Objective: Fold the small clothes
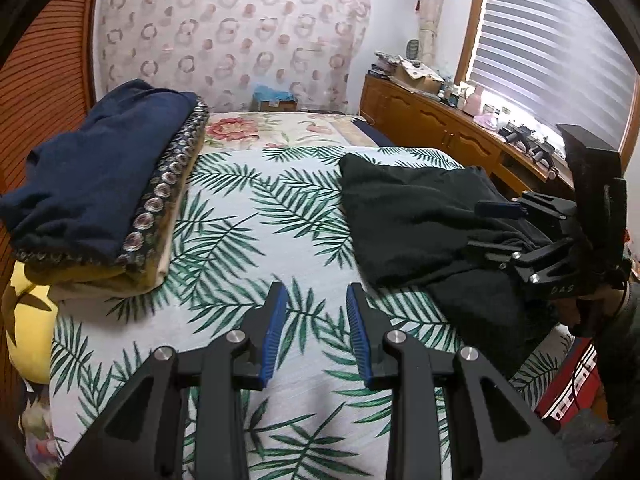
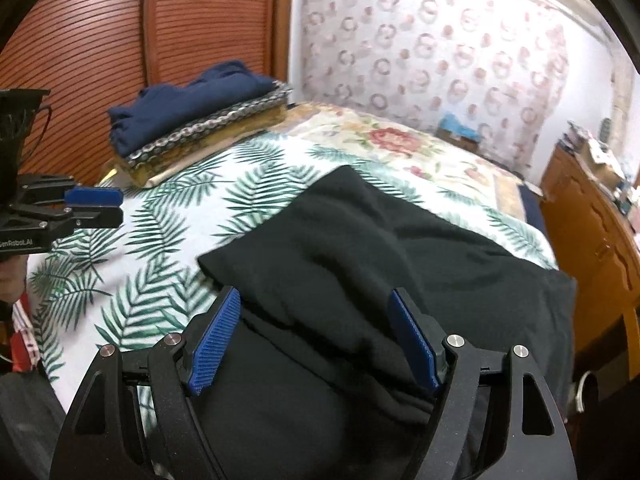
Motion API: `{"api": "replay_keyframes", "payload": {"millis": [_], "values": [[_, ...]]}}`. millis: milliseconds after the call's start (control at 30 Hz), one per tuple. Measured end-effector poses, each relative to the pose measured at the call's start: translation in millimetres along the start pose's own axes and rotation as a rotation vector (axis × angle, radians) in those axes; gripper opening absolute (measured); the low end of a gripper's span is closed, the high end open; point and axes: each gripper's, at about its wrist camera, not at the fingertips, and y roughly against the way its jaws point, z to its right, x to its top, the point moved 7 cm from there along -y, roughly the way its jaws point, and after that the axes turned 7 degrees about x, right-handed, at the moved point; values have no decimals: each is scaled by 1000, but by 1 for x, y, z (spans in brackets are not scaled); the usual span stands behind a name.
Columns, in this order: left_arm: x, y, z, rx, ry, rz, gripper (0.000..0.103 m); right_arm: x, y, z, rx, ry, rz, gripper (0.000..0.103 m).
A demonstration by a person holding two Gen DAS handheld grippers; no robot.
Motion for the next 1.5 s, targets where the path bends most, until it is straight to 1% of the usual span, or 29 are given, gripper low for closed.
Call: {"api": "replay_keyframes", "payload": {"millis": [167,267,300,367,400,433,467,500,533,567,600,700,767,867,933,1000,1033,1100,1200,1233,1267,1300,1367,1400,1467,1500], "values": [[-2,-1,-7,3,16,-1,29,7,-28,-22,72,36,-65,78],[-4,-2,-8,1,11,-5,29,3,-50,-34,122,61,-135,78],[-4,-2,-7,0,8,-6,29,0,-57,-37,128,75,-165,78],[-5,-3,-5,-2,2,-9,29,-2,-69,-40,88,119,-202,78],[-5,-3,-4,-3,0,-10,29,-2,-71,-41,73,138,-208,75],[-5,-3,-3,-5,-2,-11,29,-1,-73,-40,57,153,-210,71],[-4,-3,-2,-7,-3,-11,29,0,-74,-38,41,156,-212,57],[-4,-3,-1,-10,-5,-11,29,0,-75,-35,34,149,-216,38],[-5,-2,2,-11,-7,-10,29,1,-74,-33,52,135,-212,29],[-5,-1,3,-12,-10,-10,29,2,-72,-31,55,123,-202,14],[-5,-2,4,-14,-12,-11,29,4,-69,-27,50,112,-188,9],[-6,-3,6,-20,-12,-15,29,15,-49,-12,71,42,-111,5],[-6,-4,7,-25,-12,-17,29,27,-32,4,58,-1,-51,3],[-7,-5,11,-32,-16,-20,29,46,-5,33,7,-50,26,2],[-7,-6,13,-36,-23,-20,29,56,11,60,-25,-94,67,1],[-9,-6,16,-41,-25,-20,29,60,23,82,-34,-136,86,1],[-9,-6,17,-44,-26,-20,29,60,26,89,-21,-150,87,1],[-9,-6,19,-48,-29,-19,29,55,26,90,-8,-148,77,2],[-9,-6,19,-46,-28,-19,29,45,14,72,4,-95,33,3],[-9,-6,19,-45,-29,-21,29,41,9,64,14,-76,21,6],[-10,-5,19,-44,-28,-22,29,37,4,54,36,-62,13,16],[-10,-5,18,-43,-27,-22,29,34,-4,42,65,-40,2,33],[-10,-4,15,-42,-21,-21,29,30,-16,23,102,-11,-22,51],[-11,-4,14,-40,-18,-20,29,27,-26,9,134,13,-49,51],[-11,-3,11,-40,-13,-19,29,23,-39,-8,159,55,-93,51],[-12,-4,10,-40,-11,-20,29,19,-48,-20,185,78,-127,51]]}}
